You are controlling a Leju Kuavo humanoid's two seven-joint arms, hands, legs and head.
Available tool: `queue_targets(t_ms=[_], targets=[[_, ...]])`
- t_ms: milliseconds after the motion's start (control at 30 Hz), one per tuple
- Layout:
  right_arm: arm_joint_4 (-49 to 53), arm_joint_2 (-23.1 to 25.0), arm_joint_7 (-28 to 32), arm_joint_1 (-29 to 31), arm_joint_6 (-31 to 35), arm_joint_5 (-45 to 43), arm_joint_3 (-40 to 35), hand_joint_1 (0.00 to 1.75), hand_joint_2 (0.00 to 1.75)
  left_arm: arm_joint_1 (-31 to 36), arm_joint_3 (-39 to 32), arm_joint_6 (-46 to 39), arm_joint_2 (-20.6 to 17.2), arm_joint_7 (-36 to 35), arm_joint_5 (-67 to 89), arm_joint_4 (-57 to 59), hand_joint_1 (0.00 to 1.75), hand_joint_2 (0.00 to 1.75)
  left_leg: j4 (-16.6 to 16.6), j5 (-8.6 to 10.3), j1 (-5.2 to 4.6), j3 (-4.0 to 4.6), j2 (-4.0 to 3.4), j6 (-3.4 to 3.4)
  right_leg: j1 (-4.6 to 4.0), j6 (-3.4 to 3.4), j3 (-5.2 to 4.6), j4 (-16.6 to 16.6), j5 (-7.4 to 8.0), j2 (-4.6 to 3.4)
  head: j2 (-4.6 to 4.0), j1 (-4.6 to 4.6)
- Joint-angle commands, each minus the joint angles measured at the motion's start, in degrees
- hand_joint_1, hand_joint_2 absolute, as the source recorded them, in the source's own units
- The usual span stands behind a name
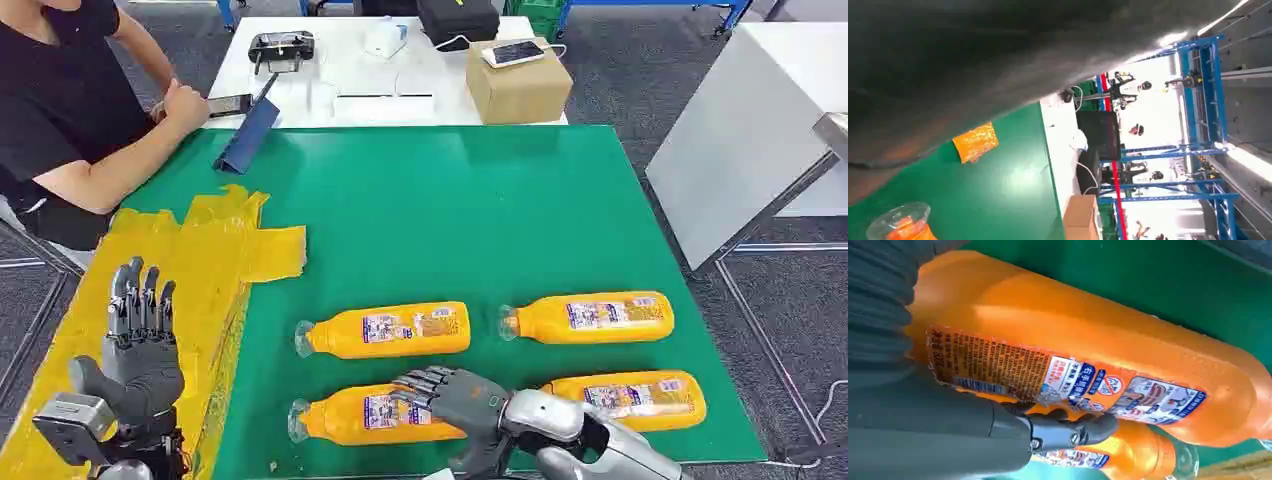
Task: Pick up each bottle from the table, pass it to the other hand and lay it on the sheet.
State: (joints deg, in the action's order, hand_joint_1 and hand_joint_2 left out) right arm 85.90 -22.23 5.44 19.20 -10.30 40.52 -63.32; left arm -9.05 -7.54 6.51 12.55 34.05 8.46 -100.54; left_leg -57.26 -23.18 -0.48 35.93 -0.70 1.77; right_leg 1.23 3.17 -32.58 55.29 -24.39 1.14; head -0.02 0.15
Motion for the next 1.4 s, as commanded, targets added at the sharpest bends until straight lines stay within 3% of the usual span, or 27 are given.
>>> queue_targets(t_ms=[33,167,200,233,533,767,1067,1200,1267,1300,1333,1400], targets=[[-1.6,-2.2,0.0,3.3,-1.7,-1.2,-4.3,0.00,1.75,1.1,-0.9,0.1,0.0,0.0,-0.3,2.1,0.00,0.00,0.0,-0.07,0.04,-0.17,0.07,-0.12,-0.02,-0.14,0.17,0.0,-0.05,-0.05,0.00,0.02],[-1.1,-5.0,-0.6,6.5,-4.8,-4.2,-7.7,0.00,1.75,1.8,-0.3,0.1,-0.4,0.1,-0.9,3.2,0.00,0.00,0.0,-0.03,0.01,-0.10,0.04,-0.07,0.00,-0.09,0.09,0.0,-0.03,-0.05,0.00,0.02],[-1.3,-5.9,-0.8,8.0,-6.4,-5.7,-9.1,0.40,1.75,2.3,0.3,0.2,-0.5,0.1,-1.0,3.7,0.00,0.00,0.0,-0.08,0.03,-0.17,0.04,-0.11,-0.02,-0.14,0.16,0.0,-0.06,-0.08,0.00,-0.02],[-1.4,-6.4,-1.0,8.8,-7.1,-7.3,-10.0,1.75,1.75,2.4,0.6,0.1,-0.7,0.0,-1.3,4.0,0.00,0.00,0.0,-0.03,-0.01,-0.11,0.06,-0.07,0.02,-0.09,0.10,0.0,-0.03,-0.02,0.00,0.00],[-5.4,-5.0,-2.4,9.1,-6.5,-8.8,-13.0,1.75,1.75,2.8,2.5,-0.7,-1.2,-0.3,-1.9,4.7,0.00,0.00,0.1,-0.03,0.04,-0.26,0.12,-0.12,-0.02,-0.13,0.26,-0.1,-0.04,0.02,0.00,0.00],[-0.4,-9.8,-3.6,8.9,-6.5,-10.2,-13.4,1.75,1.75,2.2,2.7,-1.2,-1.2,-0.3,-2.4,4.7,0.00,0.00,0.0,-0.05,0.05,-0.35,0.20,-0.13,-0.03,-0.16,0.34,-0.1,-0.08,0.08,0.00,-0.02],[-0.2,-9.8,-3.8,8.8,-6.4,-10.2,-13.5,1.75,1.75,2.2,2.7,-1.3,-1.2,-0.3,-2.4,4.6,0.00,0.00,0.0,-0.06,0.05,-0.33,0.14,-0.13,-0.02,-0.16,0.30,-0.1,-0.06,0.02,0.00,0.00],[1.2,-10.9,-4.9,3.9,-2.7,-10.5,-11.4,1.75,1.75,1.4,2.7,-1.8,-1.0,-0.3,-2.7,3.8,0.00,0.00,0.1,-0.01,0.02,-0.30,0.18,-0.08,0.00,-0.09,0.23,-0.1,-0.04,0.11,0.00,0.00],[-0.7,-8.5,-5.0,-0.4,1.1,-9.1,-8.9,1.75,1.75,0.9,2.7,-2.2,-0.9,-0.4,-3.0,3.1,0.00,0.00,0.1,-0.05,0.10,-0.46,0.32,-0.13,-0.07,-0.16,0.35,-0.2,-0.10,0.20,0.00,0.00],[-3.9,-4.9,-6.4,-1.5,2.3,-9.1,-6.7,1.75,1.75,1.1,2.9,-2.1,-0.8,-0.9,-3.4,3.1,0.00,0.00,0.1,-0.06,0.09,-0.50,0.28,-0.11,-0.06,-0.13,0.15,-0.2,-0.10,0.19,0.00,0.00],[-11.1,2.4,-6.1,-0.2,3.3,-9.9,-5.4,1.75,1.75,1.9,3.0,-2.4,-0.6,-1.1,-3.9,3.6,0.00,0.00,0.1,-0.08,0.13,-0.54,0.35,-0.16,-0.10,-0.20,0.09,-0.2,-0.12,0.20,0.00,0.02],[-16.4,9.5,-3.9,-1.6,7.3,-9.2,-1.9,1.75,1.75,1.9,1.8,-5.6,0.7,-0.3,-5.1,2.4,0.00,0.00,0.2,-0.13,0.18,-0.55,-0.16,-0.22,-0.16,-0.22,-0.02,-0.3,0.02,-0.31,0.00,0.02]])
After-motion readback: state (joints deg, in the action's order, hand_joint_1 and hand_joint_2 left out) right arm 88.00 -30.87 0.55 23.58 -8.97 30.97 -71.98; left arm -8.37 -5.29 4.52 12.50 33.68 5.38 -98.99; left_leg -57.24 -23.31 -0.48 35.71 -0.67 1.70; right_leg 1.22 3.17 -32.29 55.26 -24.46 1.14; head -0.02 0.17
